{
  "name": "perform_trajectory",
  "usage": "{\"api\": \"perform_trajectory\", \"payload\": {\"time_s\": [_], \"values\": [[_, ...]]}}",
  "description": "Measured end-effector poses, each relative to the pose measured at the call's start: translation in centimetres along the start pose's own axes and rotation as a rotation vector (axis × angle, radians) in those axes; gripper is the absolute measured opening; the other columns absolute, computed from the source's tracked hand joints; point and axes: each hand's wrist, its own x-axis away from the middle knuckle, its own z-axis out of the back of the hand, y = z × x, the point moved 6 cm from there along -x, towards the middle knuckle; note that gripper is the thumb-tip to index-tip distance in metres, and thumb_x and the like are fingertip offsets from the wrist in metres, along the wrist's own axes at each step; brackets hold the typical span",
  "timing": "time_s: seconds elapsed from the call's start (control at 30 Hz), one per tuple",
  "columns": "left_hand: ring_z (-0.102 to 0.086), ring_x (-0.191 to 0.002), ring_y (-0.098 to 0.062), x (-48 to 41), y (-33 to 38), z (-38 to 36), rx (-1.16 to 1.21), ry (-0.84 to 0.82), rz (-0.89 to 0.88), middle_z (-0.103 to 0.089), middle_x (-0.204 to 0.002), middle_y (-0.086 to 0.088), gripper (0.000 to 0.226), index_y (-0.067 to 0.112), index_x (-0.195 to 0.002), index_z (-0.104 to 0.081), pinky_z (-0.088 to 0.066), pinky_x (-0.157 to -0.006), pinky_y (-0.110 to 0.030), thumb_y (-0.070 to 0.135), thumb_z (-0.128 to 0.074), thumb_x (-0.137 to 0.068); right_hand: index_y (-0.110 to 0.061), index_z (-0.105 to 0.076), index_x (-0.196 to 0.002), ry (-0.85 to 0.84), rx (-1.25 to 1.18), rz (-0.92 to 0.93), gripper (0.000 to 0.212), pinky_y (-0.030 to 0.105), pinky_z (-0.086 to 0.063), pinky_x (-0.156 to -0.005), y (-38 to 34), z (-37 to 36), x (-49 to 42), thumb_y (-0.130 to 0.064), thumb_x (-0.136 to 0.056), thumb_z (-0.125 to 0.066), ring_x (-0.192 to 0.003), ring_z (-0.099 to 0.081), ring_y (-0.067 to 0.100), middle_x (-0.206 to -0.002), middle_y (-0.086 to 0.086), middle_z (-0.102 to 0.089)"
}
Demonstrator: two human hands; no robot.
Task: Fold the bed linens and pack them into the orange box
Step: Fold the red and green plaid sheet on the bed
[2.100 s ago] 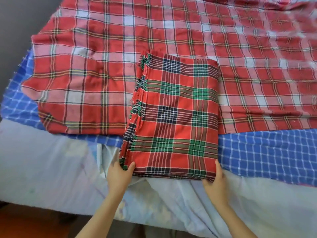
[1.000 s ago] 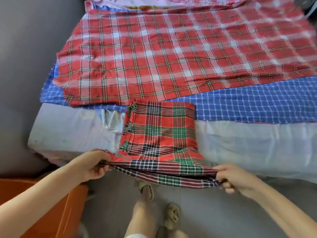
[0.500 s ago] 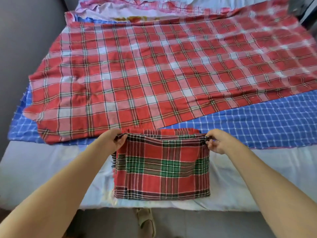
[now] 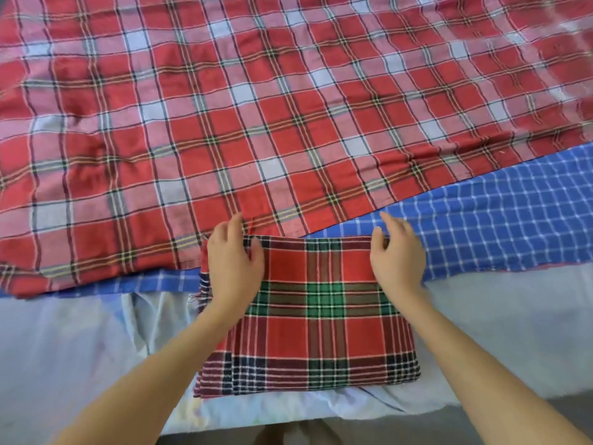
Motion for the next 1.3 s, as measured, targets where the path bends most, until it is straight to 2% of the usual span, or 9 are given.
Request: {"api": "perform_trajectory", "payload": {"time_s": [0.07,0.13,0.27,0.47,0.63,0.87,1.0,1.17,1.3], "values": [[-0.044,-0.129,-0.03,4.3,2.8,-2.7,-0.255,-0.104,-0.524,-0.05,-0.137,-0.007,0.044,0.019,-0.136,-0.048,-0.033,-0.107,-0.05,0.027,-0.045,-0.093,-0.016,-0.053,-0.134,0.001,0.132,0.333,0.041,0.045,-0.039,-0.101,-2.8,-1.6,4.4,-0.031,-0.097,-0.043,-0.123,-0.05,0.031,-0.135,0.013,-0.053],[-0.033,-0.138,-0.027,6.1,1.2,-6.4,-0.466,-0.283,-0.645,-0.042,-0.146,-0.005,0.048,0.027,-0.14,-0.042,-0.021,-0.109,-0.058,0.038,-0.034,-0.095,-0.024,-0.045,-0.14,-0.176,0.333,0.555,0.048,0.054,-0.027,-0.11,-2.5,-5.7,6.9,-0.04,-0.096,-0.034,-0.135,-0.038,0.03,-0.145,0.011,-0.043],[-0.021,-0.143,-0.021,3.1,-2.5,-7.8,-0.581,-0.3,-0.411,-0.031,-0.153,-0.003,0.049,0.027,-0.145,-0.032,-0.008,-0.115,-0.048,0.039,-0.023,-0.098,-0.026,-0.033,-0.146,-0.23,0.512,0.426,0.052,0.056,-0.011,-0.115,2.8,-7.8,3.7,-0.044,-0.098,-0.023,-0.143,-0.023,0.023,-0.153,0.008,-0.029],[-0.012,-0.145,-0.027,5.7,-6.6,-3.8,-0.465,-0.205,0.041,-0.018,-0.156,-0.008,0.049,0.016,-0.149,-0.022,-0.008,-0.117,-0.047,0.031,-0.021,-0.102,-0.013,-0.024,-0.149,-0.199,0.306,-0.041,0.053,0.052,-0.036,-0.104,8.4,-4.9,5.7,-0.036,-0.102,-0.02,-0.13,-0.04,0.039,-0.146,0.023,-0.036],[-0.055,-0.112,-0.028,12.0,-8.2,0.4,-0.069,-0.084,0.49,-0.056,-0.123,-0.007,0.052,0.014,-0.13,-0.046,-0.047,-0.094,-0.045,0.048,-0.048,-0.09,-0.006,-0.047,-0.128,-0.207,0.106,-0.207,0.042,0.037,-0.044,-0.067,9.2,-2.4,9.1,-0.034,-0.099,-0.034,-0.094,-0.059,0.032,-0.107,0.013,-0.062],[-0.061,-0.102,-0.024,15.9,-10.4,1.0,0.111,-0.122,1.053,-0.066,-0.108,0.0,0.091,0.021,-0.117,-0.058,-0.047,-0.095,-0.043,0.09,-0.049,-0.058,-0.026,-0.061,-0.096,-0.529,-0.29,-0.495,0.016,0.034,-0.05,-0.072,10.2,-2.3,8.7,-0.04,-0.09,-0.057,-0.075,-0.062,0.013,-0.083,-0.01,-0.066],[-0.063,-0.097,-0.02,15.1,-9.5,1.3,0.34,-0.18,1.085,-0.069,-0.104,0.001,0.081,0.019,-0.114,-0.064,-0.049,-0.095,-0.039,0.074,-0.069,-0.055,-0.028,-0.063,-0.09,-0.498,-0.357,-0.499,0.012,0.048,-0.054,-0.082,9.0,-1.2,7.9,-0.026,-0.08,-0.07,-0.081,-0.067,0.02,-0.087,-0.006,-0.07],[-0.069,-0.07,-0.018,13.7,-7.4,4.1,0.507,-0.257,1.0,-0.071,-0.078,-0.007,0.03,0.008,-0.092,-0.069,-0.053,-0.056,-0.025,0.025,-0.081,-0.071,-0.028,-0.058,-0.082,-0.431,-0.294,-0.357,0.018,0.048,-0.056,-0.076,4.4,2.9,7.5,-0.026,-0.074,-0.074,-0.078,-0.067,0.021,-0.087,-0.005,-0.068],[-0.07,-0.069,-0.017,12.2,-6.7,9.8,0.49,-0.196,0.833,-0.072,-0.072,-0.003,0.014,0.016,-0.076,-0.068,-0.056,-0.063,-0.028,0.019,-0.081,-0.07,-0.028,-0.061,-0.079,-0.422,-0.288,-0.168,0.016,0.046,-0.056,-0.074,-2.4,5.6,8.3,-0.023,-0.074,-0.076,-0.076,-0.067,0.019,-0.081,-0.008,-0.069]]}}
